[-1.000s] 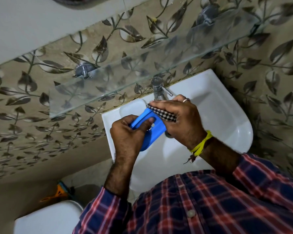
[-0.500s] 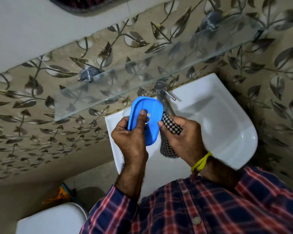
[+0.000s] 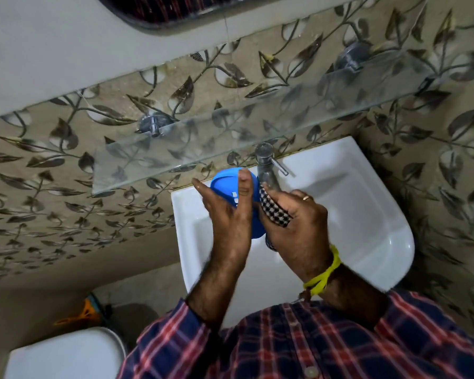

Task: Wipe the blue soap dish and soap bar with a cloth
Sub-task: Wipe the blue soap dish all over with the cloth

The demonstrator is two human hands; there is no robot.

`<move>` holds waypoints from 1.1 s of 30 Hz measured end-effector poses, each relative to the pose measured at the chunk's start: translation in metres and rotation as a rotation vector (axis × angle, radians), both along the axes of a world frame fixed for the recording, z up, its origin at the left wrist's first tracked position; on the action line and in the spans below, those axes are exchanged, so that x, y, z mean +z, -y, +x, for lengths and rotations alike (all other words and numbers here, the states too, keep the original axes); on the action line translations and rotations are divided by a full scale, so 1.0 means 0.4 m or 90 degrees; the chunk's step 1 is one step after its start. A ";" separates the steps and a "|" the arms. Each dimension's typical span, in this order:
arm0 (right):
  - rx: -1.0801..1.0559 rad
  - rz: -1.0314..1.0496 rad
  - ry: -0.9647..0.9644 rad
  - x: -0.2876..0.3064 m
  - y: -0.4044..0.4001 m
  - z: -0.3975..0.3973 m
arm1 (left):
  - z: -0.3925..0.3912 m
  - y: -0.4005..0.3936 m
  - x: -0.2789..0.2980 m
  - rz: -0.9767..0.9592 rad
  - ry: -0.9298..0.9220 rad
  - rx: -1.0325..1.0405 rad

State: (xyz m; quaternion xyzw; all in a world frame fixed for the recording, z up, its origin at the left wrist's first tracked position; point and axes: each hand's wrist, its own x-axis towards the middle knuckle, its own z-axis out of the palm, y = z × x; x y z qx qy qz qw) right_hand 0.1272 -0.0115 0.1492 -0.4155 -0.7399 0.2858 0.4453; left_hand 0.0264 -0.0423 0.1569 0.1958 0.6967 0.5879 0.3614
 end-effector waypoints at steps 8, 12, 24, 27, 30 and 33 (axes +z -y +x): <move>0.315 0.015 0.062 0.022 -0.022 0.013 | -0.066 -0.009 -0.028 0.142 0.440 -0.010; 0.151 -0.060 0.021 0.042 -0.047 0.025 | -0.085 -0.002 -0.033 0.190 0.522 -0.057; 0.130 0.110 0.293 0.058 -0.024 -0.015 | -0.033 0.022 -0.066 0.076 0.485 -0.131; 0.143 0.117 0.298 0.055 -0.023 -0.019 | -0.037 0.024 -0.067 0.064 0.463 -0.140; 0.183 0.146 0.310 0.048 -0.017 -0.011 | -0.040 0.025 -0.065 0.075 0.463 -0.149; 0.180 0.203 0.322 0.042 -0.026 0.004 | -0.028 0.030 -0.070 0.076 0.447 -0.152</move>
